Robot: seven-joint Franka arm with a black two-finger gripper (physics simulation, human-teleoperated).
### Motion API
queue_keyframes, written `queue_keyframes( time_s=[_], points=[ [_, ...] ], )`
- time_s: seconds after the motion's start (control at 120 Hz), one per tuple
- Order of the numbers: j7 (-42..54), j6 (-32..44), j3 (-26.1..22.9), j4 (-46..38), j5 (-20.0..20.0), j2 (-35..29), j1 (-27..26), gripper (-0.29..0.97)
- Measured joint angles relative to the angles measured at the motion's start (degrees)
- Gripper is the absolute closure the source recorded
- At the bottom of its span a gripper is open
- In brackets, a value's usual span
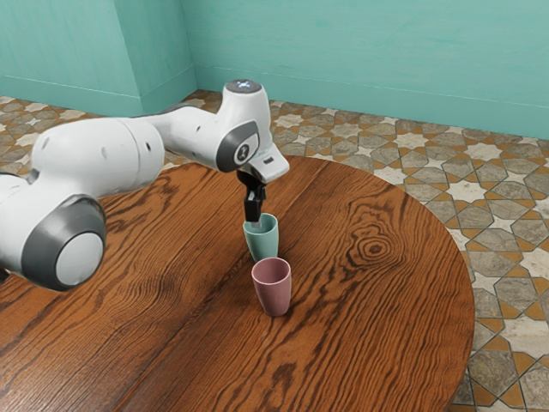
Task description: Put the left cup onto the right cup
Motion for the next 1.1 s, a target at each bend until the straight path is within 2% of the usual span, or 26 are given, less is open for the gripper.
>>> queue_keyframes(
  time_s=[0.208,0.275,0.375,0.567,0.742,0.883,1.1],
  points=[
    [0.3,0.2,0.0,0.0,-0.6,0.9,0.0,0.0],
    [0.4,0.3,0.0,0.0,-0.7,1.1,0.0,0.04],
    [0.4,0.4,0.0,0.0,-0.8,1.2,-0.1,0.14],
    [0.5,0.6,0.0,-0.1,-1.1,1.0,-0.3,0.44],
    [0.5,0.6,0.0,-0.4,-1.8,0.5,-0.5,0.63],
    [0.4,0.4,0.0,-1.1,-3.1,-0.3,-0.5,0.72],
    [0.2,0.2,0.0,-1.6,-4.2,-0.8,-0.4,0.77]
  ],
)
